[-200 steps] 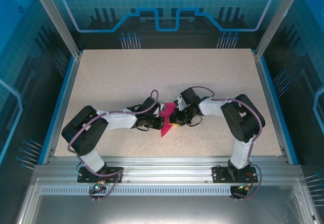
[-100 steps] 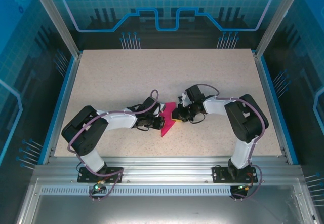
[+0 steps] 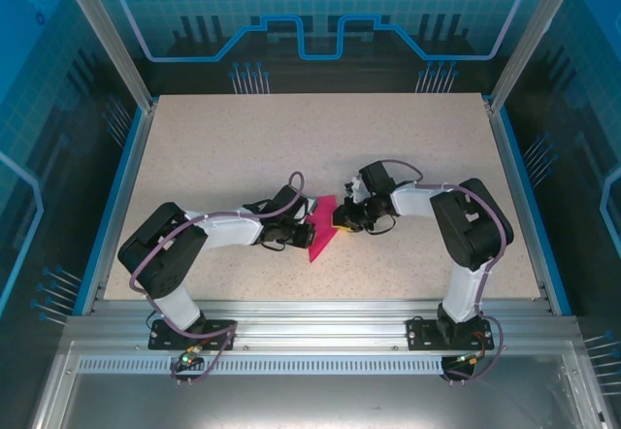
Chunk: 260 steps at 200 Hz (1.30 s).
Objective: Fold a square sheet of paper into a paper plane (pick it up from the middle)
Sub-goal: Third fold the triangle at the center of the table.
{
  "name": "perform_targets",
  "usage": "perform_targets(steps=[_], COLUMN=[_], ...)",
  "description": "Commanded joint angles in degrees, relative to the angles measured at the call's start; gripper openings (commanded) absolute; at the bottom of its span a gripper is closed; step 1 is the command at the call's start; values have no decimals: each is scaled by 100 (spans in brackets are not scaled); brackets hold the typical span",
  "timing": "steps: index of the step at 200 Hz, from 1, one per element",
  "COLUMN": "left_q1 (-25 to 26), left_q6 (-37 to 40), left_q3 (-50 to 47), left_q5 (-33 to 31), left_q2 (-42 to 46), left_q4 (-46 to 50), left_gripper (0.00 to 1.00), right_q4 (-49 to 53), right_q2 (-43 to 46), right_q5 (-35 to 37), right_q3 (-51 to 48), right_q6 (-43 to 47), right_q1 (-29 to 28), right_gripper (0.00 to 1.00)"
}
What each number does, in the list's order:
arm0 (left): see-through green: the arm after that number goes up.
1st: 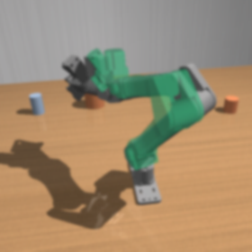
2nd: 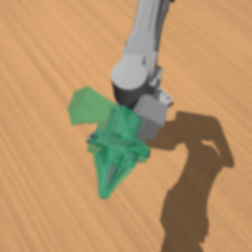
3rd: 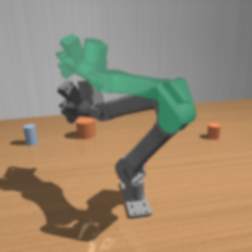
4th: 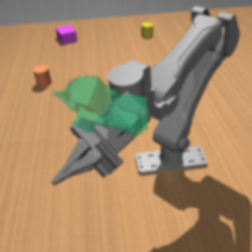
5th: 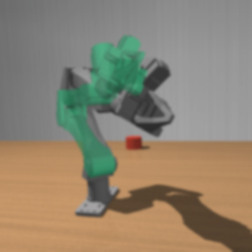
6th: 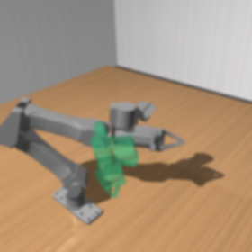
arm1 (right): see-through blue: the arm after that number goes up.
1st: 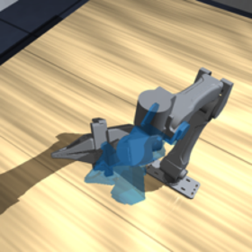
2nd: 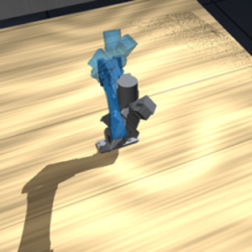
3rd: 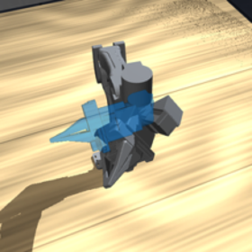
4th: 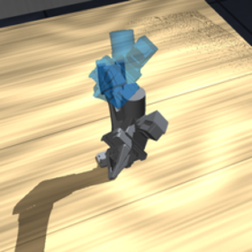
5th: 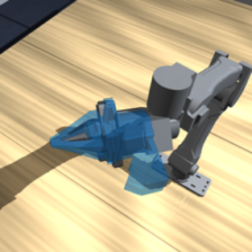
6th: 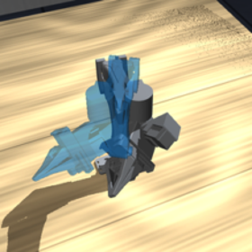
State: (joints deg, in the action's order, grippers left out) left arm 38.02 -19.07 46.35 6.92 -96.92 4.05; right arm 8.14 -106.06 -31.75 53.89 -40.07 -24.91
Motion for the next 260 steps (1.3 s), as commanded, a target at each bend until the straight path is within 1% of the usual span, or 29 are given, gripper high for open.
perform_targets(steps=[1,39,69,94,112,141,168,187,221,260], left_q1=[-47,-41,-46,-46,-46,-42,-43,-42,-51,-49], left_q6=[120,132,132,114,114,140,184,211,246,277], left_q3=[76,96,86,85,81,70,111,114,111,113], left_q5=[-68,-46,-61,-58,-55,-65,16,20,35,53], left_q2=[-16,-37,-36,-39,-37,-7,-33,-39,-61,-56], left_q4=[301,305,304,306,297,286,269,255,253,247], left_gripper=[8,8,8,8,8,8,8,8,8,8], right_q4=[127,65,336,371,396,388,102,-337,-1348,-1735], right_q2=[179,-74,-195,-240,-55,593,878,958,912,807], right_q5=[-17,8,471,520,462,451,411,445,353,310], right_q3=[113,88,63,28,50,-115,-316,-736,-1173,-1311], right_q6=[88,46,147,201,219,81,-200,-534,-1135,-1385], right_q1=[104,110,110,126,133,55,-184,-377,-656,-823], right_gripper=[17,17,16,16,16,17,16,14,11,11])
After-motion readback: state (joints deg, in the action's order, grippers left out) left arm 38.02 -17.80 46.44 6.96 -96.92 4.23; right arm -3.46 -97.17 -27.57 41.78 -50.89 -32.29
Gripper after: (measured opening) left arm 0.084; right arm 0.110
